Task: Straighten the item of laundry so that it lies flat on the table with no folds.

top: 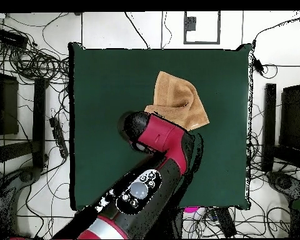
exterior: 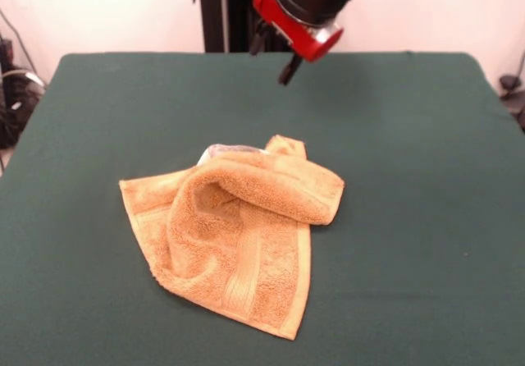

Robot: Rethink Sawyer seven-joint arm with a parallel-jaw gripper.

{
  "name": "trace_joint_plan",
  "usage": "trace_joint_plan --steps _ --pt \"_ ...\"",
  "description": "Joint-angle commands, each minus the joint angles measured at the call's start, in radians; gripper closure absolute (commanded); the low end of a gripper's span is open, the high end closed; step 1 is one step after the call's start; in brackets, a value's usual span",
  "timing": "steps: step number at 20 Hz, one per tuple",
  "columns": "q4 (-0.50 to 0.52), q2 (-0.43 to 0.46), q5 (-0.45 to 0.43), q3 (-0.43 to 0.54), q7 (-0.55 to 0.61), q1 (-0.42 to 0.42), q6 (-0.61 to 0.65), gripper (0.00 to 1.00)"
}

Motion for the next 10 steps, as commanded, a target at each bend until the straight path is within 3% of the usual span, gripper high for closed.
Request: trace_joint_plan --steps 1,4,10 --pt "0.009 -0.054 0.051 0.151 0.203 -0.010 -0.203 0.00" --pt "-0.066 -0.089 0.010 0.139 0.143 -0.012 -0.149 0.00" --pt "-0.259 -0.065 -0.031 0.156 0.063 -0.063 -0.023 0.00"
